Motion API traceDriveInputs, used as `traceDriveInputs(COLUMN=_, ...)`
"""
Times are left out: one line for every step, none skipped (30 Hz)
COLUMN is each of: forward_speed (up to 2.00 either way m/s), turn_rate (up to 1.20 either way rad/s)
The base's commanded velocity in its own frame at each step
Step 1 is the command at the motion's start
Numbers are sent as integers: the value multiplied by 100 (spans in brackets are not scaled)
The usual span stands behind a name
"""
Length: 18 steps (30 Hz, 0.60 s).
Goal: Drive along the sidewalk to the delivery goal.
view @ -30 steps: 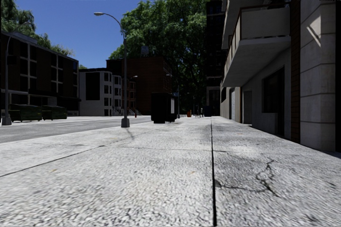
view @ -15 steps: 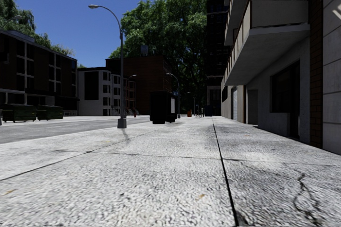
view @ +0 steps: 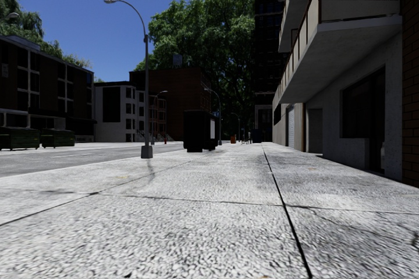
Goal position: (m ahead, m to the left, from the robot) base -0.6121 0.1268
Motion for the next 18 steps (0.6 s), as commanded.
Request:
traceDriveInputs(forward_speed=0, turn_rate=0)
traceDriveInputs(forward_speed=0, turn_rate=0)
traceDriveInputs(forward_speed=0, turn_rate=0)
traceDriveInputs(forward_speed=0, turn_rate=0)
traceDriveInputs(forward_speed=0, turn_rate=0)
traceDriveInputs(forward_speed=0, turn_rate=0)
traceDriveInputs(forward_speed=0, turn_rate=0)
traceDriveInputs(forward_speed=0, turn_rate=0)
traceDriveInputs(forward_speed=0, turn_rate=0)
traceDriveInputs(forward_speed=0, turn_rate=0)
traceDriveInputs(forward_speed=0, turn_rate=0)
traceDriveInputs(forward_speed=0, turn_rate=0)
traceDriveInputs(forward_speed=0, turn_rate=0)
traceDriveInputs(forward_speed=0, turn_rate=0)
traceDriveInputs(forward_speed=0, turn_rate=0)
traceDriveInputs(forward_speed=0, turn_rate=0)
traceDriveInputs(forward_speed=0, turn_rate=0)
traceDriveInputs(forward_speed=0, turn_rate=0)
